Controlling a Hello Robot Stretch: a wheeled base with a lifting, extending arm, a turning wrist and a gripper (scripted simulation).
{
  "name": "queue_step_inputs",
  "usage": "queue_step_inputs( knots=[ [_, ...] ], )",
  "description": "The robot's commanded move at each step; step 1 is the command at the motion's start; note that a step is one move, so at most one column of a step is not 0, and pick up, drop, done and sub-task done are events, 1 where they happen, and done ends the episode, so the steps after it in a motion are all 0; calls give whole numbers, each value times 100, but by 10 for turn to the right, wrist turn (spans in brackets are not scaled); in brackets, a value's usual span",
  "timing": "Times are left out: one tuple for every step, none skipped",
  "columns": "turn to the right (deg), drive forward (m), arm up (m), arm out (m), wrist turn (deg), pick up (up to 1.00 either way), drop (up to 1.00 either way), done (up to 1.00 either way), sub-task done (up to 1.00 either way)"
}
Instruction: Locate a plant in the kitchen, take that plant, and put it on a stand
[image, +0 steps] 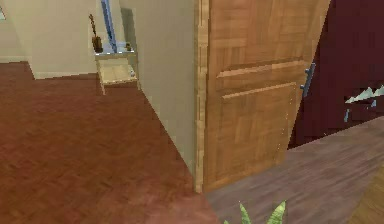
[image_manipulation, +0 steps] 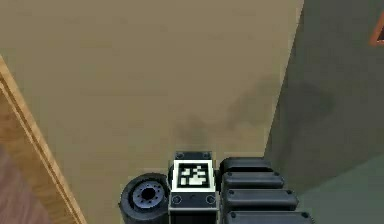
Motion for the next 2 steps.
queue_step_inputs(
  knots=[
    [0,35,0,0,0,0,0,0,0],
    [180,0,0,0,0,0,0,0,0]
  ],
)
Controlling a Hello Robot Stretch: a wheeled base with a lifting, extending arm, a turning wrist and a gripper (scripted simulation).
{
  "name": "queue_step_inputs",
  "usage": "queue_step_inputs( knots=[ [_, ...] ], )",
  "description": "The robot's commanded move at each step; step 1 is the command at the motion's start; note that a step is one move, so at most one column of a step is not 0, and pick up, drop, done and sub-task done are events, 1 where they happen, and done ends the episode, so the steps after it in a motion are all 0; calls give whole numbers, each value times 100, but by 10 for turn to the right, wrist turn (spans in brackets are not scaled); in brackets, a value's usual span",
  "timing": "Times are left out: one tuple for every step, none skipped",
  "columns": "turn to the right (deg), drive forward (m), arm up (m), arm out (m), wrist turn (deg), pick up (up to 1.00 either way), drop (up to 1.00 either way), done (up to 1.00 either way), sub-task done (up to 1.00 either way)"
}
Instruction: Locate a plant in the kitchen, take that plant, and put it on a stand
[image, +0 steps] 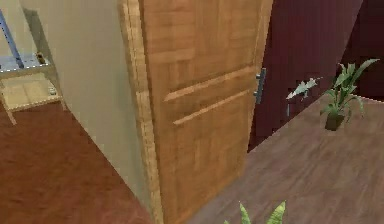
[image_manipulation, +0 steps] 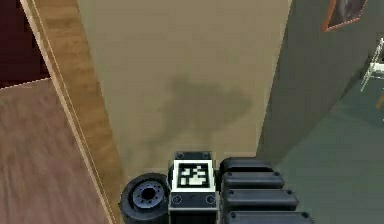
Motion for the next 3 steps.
queue_step_inputs(
  knots=[
    [0,25,0,0,0,0,0,0,0],
    [450,0,0,0,0,0,0,0,0],
    [0,50,0,0,0,0,0,0,0]
  ],
)
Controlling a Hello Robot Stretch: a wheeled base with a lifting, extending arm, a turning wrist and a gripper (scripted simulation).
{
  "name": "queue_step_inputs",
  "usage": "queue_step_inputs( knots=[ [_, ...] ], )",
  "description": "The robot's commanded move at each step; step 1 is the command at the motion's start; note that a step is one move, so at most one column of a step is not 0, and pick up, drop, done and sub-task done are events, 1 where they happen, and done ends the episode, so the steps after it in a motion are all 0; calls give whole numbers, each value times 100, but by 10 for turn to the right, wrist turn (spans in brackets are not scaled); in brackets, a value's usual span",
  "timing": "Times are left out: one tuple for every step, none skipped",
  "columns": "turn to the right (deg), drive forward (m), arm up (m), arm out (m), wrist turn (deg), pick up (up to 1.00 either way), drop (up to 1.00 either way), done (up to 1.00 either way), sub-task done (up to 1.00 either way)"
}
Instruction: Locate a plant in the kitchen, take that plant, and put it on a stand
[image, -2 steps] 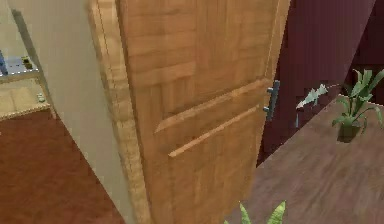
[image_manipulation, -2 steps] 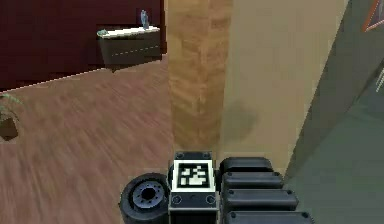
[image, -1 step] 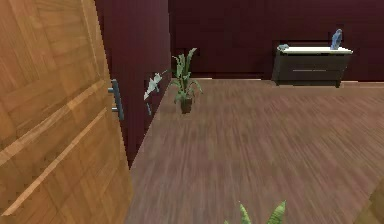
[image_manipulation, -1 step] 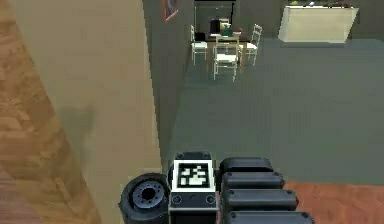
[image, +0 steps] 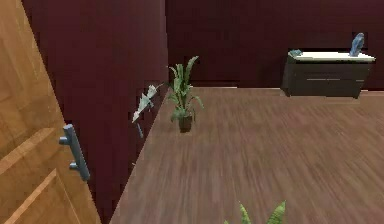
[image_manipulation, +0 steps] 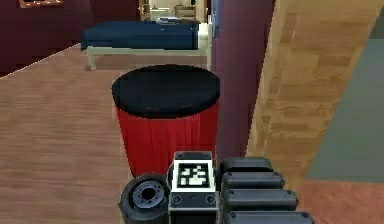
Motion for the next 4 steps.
queue_step_inputs(
  knots=[
    [450,0,0,0,0,0,0,0,0],
    [0,100,0,0,0,0,0,0,0],
    [0,45,0,0,0,0,0,0,0],
    [120,0,0,0,0,0,0,0,0]
  ],
)
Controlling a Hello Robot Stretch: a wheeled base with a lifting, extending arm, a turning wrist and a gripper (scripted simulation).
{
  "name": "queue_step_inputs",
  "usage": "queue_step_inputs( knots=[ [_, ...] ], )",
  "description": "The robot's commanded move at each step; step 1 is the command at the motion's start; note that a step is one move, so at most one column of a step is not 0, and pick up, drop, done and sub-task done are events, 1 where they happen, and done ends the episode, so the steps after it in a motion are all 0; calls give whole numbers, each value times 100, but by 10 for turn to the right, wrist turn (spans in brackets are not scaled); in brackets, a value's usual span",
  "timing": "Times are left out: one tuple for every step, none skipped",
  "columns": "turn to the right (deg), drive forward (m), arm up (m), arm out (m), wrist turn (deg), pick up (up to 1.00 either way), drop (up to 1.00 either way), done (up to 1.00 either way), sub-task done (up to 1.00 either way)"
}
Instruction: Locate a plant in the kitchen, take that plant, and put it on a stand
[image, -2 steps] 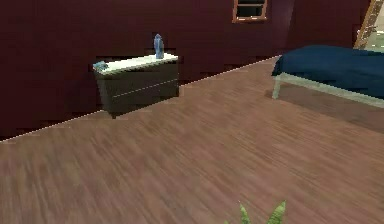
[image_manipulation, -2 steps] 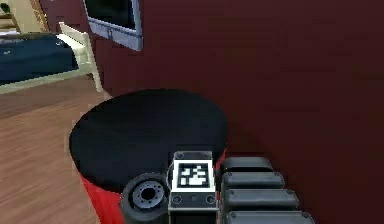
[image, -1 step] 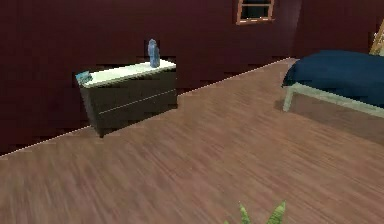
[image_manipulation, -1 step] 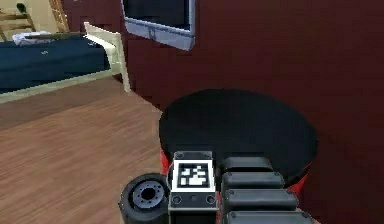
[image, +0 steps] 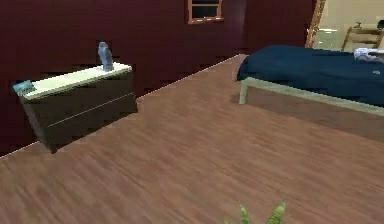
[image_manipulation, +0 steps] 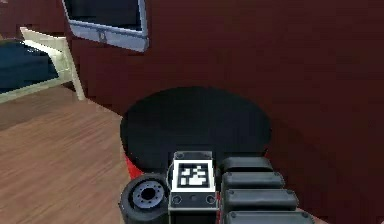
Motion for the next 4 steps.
queue_step_inputs(
  knots=[
    [0,100,0,0,0,0,0,0,0],
    [0,100,0,0,0,0,0,0,0],
    [30,0,0,0,0,0,0,0,0],
    [0,90,0,0,0,0,0,0,0]
  ],
)
